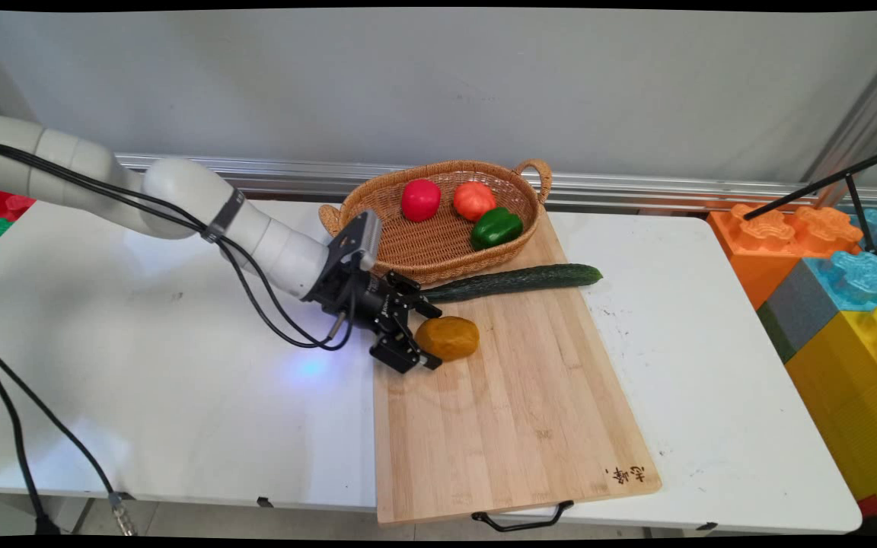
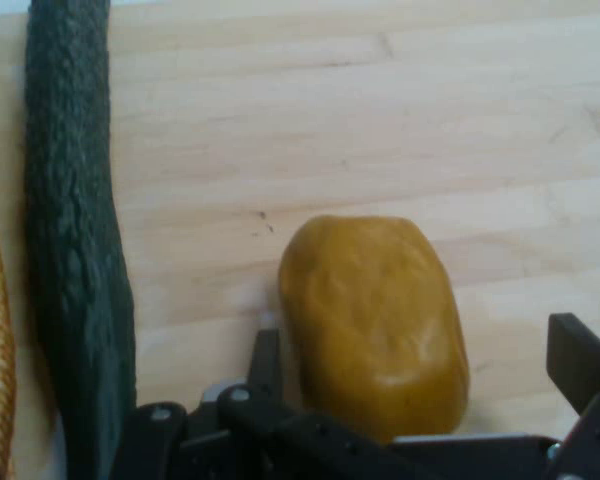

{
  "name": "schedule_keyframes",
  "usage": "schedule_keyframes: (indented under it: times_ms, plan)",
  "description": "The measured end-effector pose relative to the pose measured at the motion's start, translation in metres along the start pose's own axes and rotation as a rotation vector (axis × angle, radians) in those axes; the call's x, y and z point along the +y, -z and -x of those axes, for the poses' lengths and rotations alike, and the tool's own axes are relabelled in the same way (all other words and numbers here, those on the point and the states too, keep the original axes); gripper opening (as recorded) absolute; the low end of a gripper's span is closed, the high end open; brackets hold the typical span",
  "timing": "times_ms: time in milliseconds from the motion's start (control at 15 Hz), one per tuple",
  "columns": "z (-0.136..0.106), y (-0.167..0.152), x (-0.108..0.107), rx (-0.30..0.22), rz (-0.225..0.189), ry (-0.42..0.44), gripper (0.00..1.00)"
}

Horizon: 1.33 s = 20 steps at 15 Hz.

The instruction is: Pick up the potato from the cutting board, then place the picked object in the vegetable basket

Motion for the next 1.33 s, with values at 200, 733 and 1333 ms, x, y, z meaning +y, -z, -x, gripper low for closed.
schedule_keyframes:
  times_ms: [200,733,1333]
  plan:
    - [-0.001,-0.009,0.0,0.005,-0.021,-0.004,0.0]
    - [-0.007,-0.012,0.003,0.001,-0.032,0.01,0.0]
    - [-0.065,0.05,0.004,0.052,-0.022,0.071,0.0]
